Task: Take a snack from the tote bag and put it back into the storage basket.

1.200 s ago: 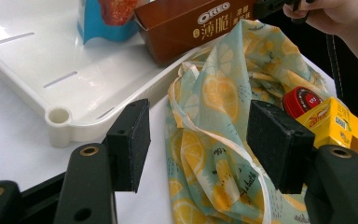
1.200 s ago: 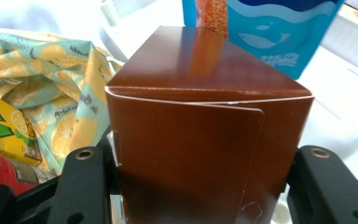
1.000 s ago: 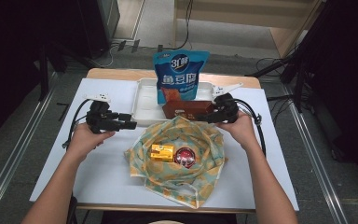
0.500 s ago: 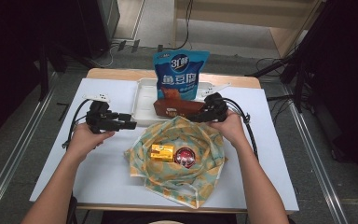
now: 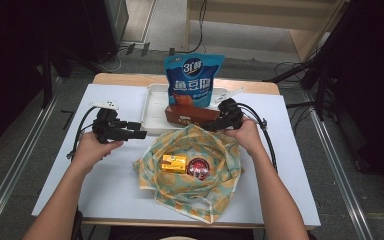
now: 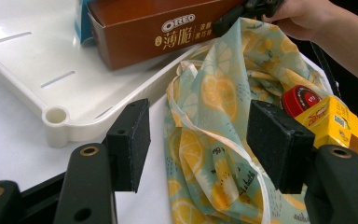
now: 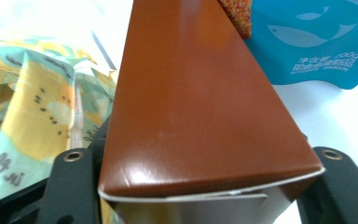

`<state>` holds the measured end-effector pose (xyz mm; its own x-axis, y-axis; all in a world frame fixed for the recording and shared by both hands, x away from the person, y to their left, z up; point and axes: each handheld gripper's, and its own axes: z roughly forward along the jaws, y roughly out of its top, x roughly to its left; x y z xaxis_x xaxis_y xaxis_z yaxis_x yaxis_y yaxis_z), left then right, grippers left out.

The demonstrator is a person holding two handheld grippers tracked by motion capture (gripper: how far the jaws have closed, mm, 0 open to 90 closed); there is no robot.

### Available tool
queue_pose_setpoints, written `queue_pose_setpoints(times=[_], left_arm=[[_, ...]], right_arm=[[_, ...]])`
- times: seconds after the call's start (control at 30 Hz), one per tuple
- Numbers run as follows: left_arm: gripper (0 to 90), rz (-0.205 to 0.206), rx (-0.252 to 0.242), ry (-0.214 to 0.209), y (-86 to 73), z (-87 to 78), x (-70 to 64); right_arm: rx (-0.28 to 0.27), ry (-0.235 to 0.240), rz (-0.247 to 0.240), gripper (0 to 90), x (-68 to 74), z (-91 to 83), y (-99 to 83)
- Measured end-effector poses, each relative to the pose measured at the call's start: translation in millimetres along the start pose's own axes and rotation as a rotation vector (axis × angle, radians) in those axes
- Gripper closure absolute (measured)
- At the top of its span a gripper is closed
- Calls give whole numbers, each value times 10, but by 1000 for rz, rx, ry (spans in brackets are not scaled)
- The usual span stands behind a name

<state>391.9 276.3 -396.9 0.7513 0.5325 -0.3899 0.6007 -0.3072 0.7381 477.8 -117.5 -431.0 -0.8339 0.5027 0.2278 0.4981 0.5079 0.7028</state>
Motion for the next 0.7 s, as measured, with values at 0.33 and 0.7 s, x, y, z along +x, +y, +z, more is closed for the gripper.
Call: queue_pose_setpoints(times=[0.33, 0.7], left_arm=[[401, 1, 1, -4, -1, 8, -4], [401, 5, 5, -6, -3, 11, -1]], right_arm=[[-6, -34, 40, 292, -62, 27, -26], [-38, -72, 119, 171, -126, 15, -43]])
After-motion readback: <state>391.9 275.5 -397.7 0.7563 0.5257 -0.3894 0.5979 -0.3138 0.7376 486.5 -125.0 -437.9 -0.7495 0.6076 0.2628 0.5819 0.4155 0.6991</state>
